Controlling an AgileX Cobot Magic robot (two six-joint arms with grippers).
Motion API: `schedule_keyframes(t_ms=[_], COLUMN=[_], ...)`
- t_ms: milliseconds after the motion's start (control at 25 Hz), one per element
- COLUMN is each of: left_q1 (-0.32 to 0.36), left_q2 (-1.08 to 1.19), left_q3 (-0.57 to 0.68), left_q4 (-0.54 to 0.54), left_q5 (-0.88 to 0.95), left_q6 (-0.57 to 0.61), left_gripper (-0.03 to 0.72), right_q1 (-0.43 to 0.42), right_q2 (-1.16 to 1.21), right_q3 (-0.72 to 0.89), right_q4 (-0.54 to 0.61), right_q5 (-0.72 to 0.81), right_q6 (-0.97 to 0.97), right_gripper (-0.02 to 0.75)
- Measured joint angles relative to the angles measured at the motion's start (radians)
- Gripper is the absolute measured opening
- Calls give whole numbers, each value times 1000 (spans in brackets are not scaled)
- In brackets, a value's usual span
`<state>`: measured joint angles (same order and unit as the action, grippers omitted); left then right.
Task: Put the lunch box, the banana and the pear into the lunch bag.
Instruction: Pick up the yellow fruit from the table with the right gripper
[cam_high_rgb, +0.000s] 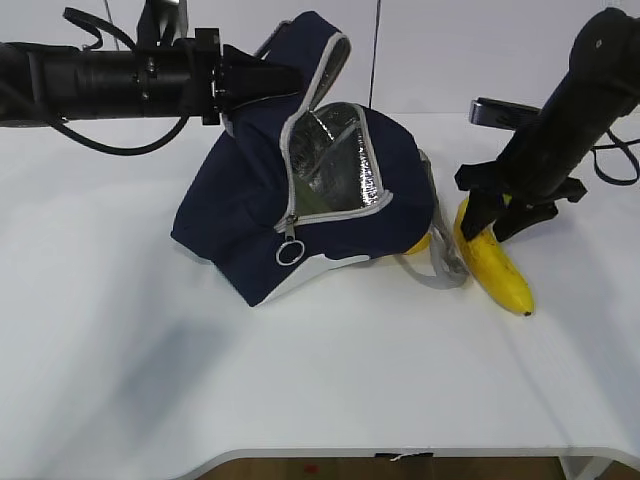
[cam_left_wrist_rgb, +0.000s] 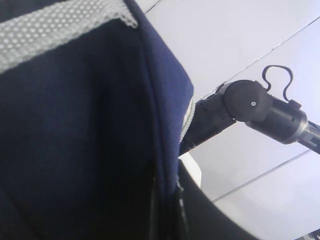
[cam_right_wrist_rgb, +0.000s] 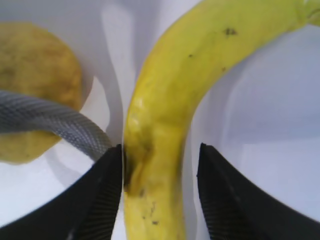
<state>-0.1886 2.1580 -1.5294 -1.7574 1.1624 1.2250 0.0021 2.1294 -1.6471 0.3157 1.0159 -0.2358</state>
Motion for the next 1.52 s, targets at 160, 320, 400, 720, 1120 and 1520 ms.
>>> schedule_keyframes(t_ms=[160, 320, 400, 720, 1120, 1520], left_q1=[0, 0, 0, 0, 0, 0], left_q2=[0, 0, 0, 0, 0, 0], left_q3=[0, 0, 0, 0, 0, 0], left_q4=[0, 0, 0, 0, 0, 0], left_q5=[0, 0, 0, 0, 0, 0], left_q6=[0, 2, 2, 2, 2, 2], left_gripper=[-1, -1, -1, -1, -1, -1], right_q1=[0, 0, 0, 0, 0, 0], right_q2=[16, 22, 31, 47, 47, -22], right_q3=[0, 0, -2, -4, -15, -132], right_q4=[4, 27, 42, 51, 43, 31], right_q5=[-4, -5, -8, -8, 11, 94], right_q6=[0, 0, -8, -26, -39, -40], right_gripper=[396, 396, 393, 295, 288, 286])
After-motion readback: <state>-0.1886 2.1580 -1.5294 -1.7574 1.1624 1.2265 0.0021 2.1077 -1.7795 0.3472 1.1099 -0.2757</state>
